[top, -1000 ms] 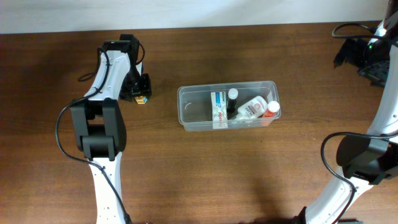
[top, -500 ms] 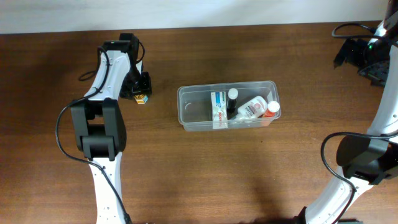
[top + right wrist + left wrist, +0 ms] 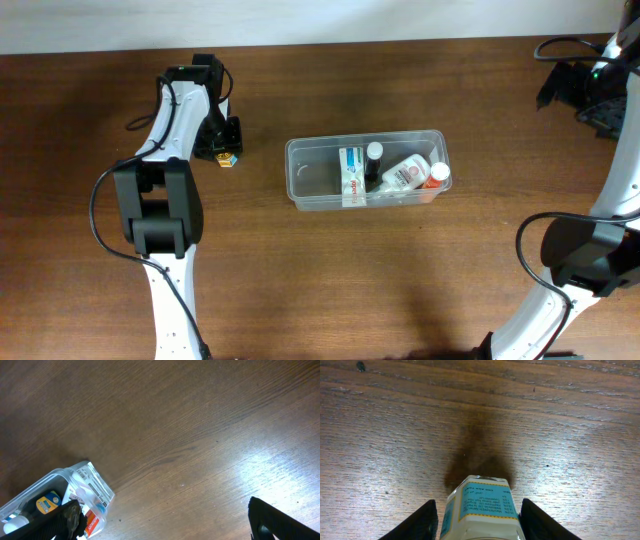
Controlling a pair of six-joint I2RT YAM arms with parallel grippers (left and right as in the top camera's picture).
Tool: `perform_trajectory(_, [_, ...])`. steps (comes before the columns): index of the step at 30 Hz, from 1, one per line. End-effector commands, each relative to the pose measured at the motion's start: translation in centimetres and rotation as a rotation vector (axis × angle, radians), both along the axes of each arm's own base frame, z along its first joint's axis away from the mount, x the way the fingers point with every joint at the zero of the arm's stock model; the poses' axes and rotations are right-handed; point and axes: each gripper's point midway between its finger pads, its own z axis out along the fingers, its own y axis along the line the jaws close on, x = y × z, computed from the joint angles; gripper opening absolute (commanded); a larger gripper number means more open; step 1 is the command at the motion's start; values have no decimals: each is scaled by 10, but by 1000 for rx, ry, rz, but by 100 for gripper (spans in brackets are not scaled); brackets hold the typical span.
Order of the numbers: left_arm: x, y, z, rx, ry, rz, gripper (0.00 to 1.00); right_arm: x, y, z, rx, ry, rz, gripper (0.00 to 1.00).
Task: Pack container
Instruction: 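Lower the left gripper and grasp the amber jar by its lid, then carry the amber jar right and lower it into the container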
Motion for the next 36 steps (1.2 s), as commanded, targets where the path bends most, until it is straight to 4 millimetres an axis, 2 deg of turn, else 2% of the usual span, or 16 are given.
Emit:
perform_trajectory(1, [-1,0,5,10,-6,-3,53,-5,-1,8,-5,-14,-14,98])
perform_trajectory(3, [-1,0,5,10,-7,-4,49,-5,-1,8,-5,-14,-14,98])
perform_trajectory(11, [0,0,5,10,-9,-4,49,-5,-1,8,-5,-14,-14,98])
perform_trajectory(14, [0,0,5,10,-8,-4,45,-5,-1,8,-5,-14,-14,98])
perform_trajectory(25, [-1,0,7,10,-6,-4,45,-5,-1,8,-5,-14,-14,98])
perform_trajectory(31, [3,0,27,9,-16,-11,44,-5,-1,8,-5,-14,-14,98])
perform_trajectory(36, [9,-1,61,4,-50,-11,44,-5,-1,8,-5,-14,-14,98])
